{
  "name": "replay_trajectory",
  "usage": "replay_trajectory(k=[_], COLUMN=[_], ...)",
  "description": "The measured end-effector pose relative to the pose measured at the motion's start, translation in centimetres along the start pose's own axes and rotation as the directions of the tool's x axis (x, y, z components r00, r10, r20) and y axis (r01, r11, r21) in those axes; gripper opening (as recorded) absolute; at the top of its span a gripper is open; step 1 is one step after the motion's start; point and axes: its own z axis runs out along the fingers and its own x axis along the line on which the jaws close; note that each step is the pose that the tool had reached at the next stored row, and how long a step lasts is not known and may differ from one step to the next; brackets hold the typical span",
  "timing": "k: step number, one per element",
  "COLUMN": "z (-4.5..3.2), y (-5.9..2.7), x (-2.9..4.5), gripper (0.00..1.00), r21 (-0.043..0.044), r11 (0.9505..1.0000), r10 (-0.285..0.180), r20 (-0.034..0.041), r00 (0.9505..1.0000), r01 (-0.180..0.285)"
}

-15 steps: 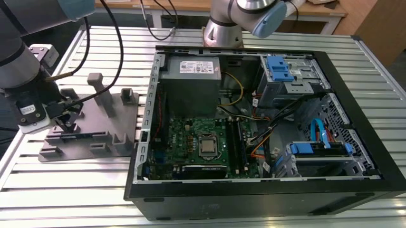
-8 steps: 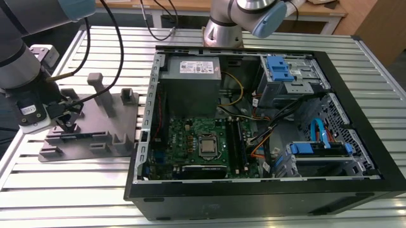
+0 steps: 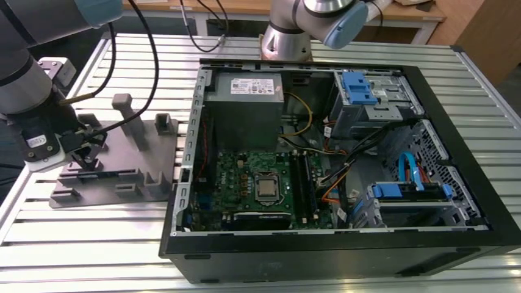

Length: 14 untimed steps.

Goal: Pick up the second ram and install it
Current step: 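Pick up the second ram and move it above second insertion slot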

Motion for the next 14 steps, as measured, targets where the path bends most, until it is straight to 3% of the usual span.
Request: replay_trajectory(k=[4, 8, 11, 14], z=[0.0, 0.0, 0.0, 0.0], y=[0.0, 0.0, 0.0, 0.0], x=[0.01, 0.0, 0.0, 0.0], gripper=[0.07, 0.07, 0.07, 0.07], r21=[-0.0006, -0.0023, -0.0039, -0.0057], r11=[0.9997, 0.9966, 0.991, 0.9821], r10=[-0.024, -0.082, -0.134, -0.188], r20=[-0.001, -0.0032, -0.0051, -0.007], r00=[0.9997, 0.9966, 0.991, 0.9821], r01=[0.024, 0.082, 0.134, 0.188])
